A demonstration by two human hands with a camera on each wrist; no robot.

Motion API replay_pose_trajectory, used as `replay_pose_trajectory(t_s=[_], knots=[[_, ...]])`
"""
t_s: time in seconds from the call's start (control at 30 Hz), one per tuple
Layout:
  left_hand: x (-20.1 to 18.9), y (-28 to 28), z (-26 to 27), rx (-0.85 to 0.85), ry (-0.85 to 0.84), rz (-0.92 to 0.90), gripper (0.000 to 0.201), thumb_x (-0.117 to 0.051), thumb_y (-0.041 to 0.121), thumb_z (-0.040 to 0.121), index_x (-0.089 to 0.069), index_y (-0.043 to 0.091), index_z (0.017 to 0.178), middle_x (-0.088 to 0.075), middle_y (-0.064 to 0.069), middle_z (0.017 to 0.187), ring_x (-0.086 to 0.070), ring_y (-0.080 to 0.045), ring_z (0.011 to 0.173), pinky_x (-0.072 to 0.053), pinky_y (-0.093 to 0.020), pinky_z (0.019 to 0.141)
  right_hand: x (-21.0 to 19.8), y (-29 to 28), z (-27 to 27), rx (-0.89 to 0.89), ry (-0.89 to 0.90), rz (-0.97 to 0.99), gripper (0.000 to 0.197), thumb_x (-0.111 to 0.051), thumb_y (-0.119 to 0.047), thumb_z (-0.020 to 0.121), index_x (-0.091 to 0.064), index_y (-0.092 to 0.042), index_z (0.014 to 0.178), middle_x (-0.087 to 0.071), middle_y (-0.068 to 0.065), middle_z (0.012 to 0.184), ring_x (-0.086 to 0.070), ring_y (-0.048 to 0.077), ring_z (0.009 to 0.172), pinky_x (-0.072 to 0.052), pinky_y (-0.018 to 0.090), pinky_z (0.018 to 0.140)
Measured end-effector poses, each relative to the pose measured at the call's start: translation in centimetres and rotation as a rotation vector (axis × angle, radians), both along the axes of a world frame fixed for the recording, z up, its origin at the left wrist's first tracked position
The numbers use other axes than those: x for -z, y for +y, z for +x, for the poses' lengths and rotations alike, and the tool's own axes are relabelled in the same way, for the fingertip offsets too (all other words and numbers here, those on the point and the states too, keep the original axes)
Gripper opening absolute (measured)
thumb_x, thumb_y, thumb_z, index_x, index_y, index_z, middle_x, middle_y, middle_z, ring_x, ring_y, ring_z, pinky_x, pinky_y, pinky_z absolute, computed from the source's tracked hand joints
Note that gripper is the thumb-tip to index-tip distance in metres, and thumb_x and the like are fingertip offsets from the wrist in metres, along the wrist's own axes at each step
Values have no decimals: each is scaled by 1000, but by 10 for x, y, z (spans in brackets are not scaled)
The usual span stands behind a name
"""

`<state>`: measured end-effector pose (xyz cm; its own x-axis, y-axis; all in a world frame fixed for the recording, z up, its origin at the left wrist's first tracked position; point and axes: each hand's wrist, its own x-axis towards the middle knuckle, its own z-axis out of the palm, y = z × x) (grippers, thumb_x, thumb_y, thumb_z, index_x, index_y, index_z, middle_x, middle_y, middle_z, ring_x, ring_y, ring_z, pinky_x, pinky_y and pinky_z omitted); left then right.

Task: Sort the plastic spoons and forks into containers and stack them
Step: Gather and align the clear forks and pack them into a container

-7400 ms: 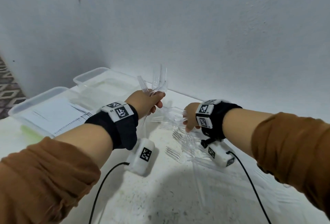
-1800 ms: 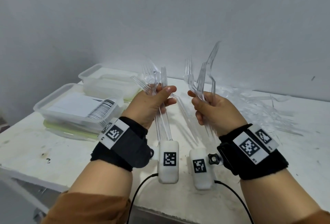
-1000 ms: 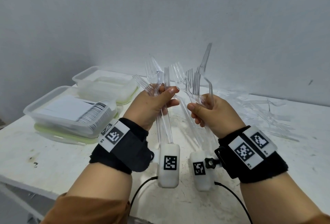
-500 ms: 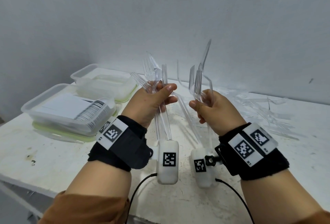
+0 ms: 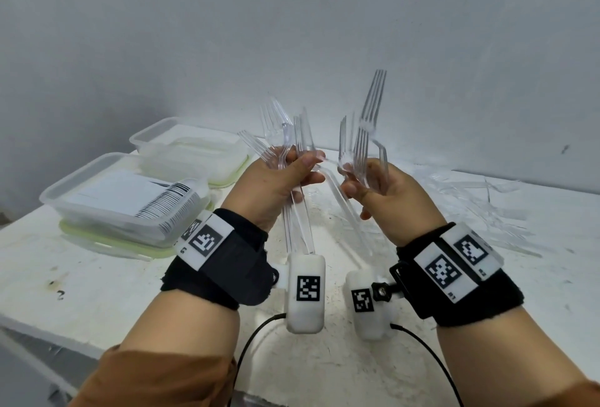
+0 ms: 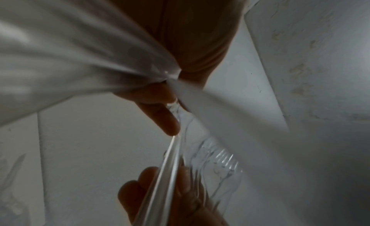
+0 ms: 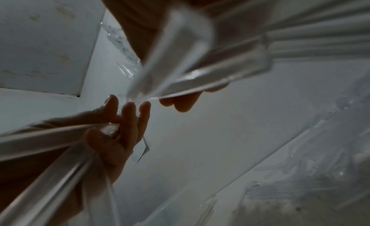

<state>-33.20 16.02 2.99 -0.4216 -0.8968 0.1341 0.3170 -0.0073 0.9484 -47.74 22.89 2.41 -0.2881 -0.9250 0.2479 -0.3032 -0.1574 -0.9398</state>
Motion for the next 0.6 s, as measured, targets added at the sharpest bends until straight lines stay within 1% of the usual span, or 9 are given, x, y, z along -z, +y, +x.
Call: replay_pose_trajectory(t_s=[0.03,0.1,0.17,0.23,0.3,0.33,0.4,0.47,0.6], knots=[[0,0,0,-3,-3,0,5,-59,14,87,-59,15,82,-69,5,87,-66,-4,64,-37,-11,41,1,0,1,-3,-2,9,19,-61,-6,87,-61,-23,93,-64,-17,89,-60,-7,76,-43,10,51],[1,0,0,-16,-17,-17,3,-59,14,87,-62,14,87,-70,6,88,-66,-3,65,-38,-12,42,3,-1,1,-18,-3,29,15,-62,-9,87,-60,-20,97,-67,-12,90,-63,2,82,-43,11,50],[3,0,1,-38,-27,-39,4,-60,14,87,-63,16,88,-70,8,88,-67,-4,68,-39,-13,44,3,1,3,-43,1,42,11,-62,-14,87,-58,-23,92,-70,-9,78,-66,7,77,-43,12,52],[4,-1,2,-51,-42,-59,4,-61,15,86,-62,18,89,-71,9,89,-67,-5,71,-39,-13,45,4,2,3,-55,-9,42,11,-62,-14,87,-57,-23,90,-71,-8,69,-67,7,69,-44,13,53],[5,-1,2,-60,-56,-71,5,-61,15,87,-62,20,88,-71,10,89,-67,-6,72,-39,-13,45,5,1,4,-49,-23,43,11,-62,-10,87,-58,-19,93,-70,-7,68,-66,7,65,-44,12,52],[6,-1,2,-62,-61,-76,5,-61,15,86,-62,21,87,-71,10,89,-67,-6,72,-39,-13,46,6,1,4,-47,-28,47,11,-63,-9,87,-59,-17,93,-70,-7,68,-65,7,64,-44,12,52],[7,-1,2,-61,-62,-87,6,-61,16,86,-63,22,86,-71,10,87,-68,-7,73,-39,-13,45,6,1,5,-53,-43,57,11,-64,-9,87,-59,-19,89,-71,-7,68,-66,8,65,-44,12,52],[7,-1,2,-56,-58,-99,7,-61,15,86,-61,21,86,-71,10,88,-68,-8,73,-39,-14,45,6,1,4,-62,-60,67,15,-63,-6,87,-60,-21,84,-70,-6,68,-65,9,66,-44,12,52],[6,0,1,-62,-75,-109,5,-60,13,87,-60,18,87,-68,7,91,-68,-8,71,-38,-14,45,6,0,3,-59,-74,72,16,-64,-3,85,-60,-18,81,-69,-5,68,-63,11,65,-42,12,51]])
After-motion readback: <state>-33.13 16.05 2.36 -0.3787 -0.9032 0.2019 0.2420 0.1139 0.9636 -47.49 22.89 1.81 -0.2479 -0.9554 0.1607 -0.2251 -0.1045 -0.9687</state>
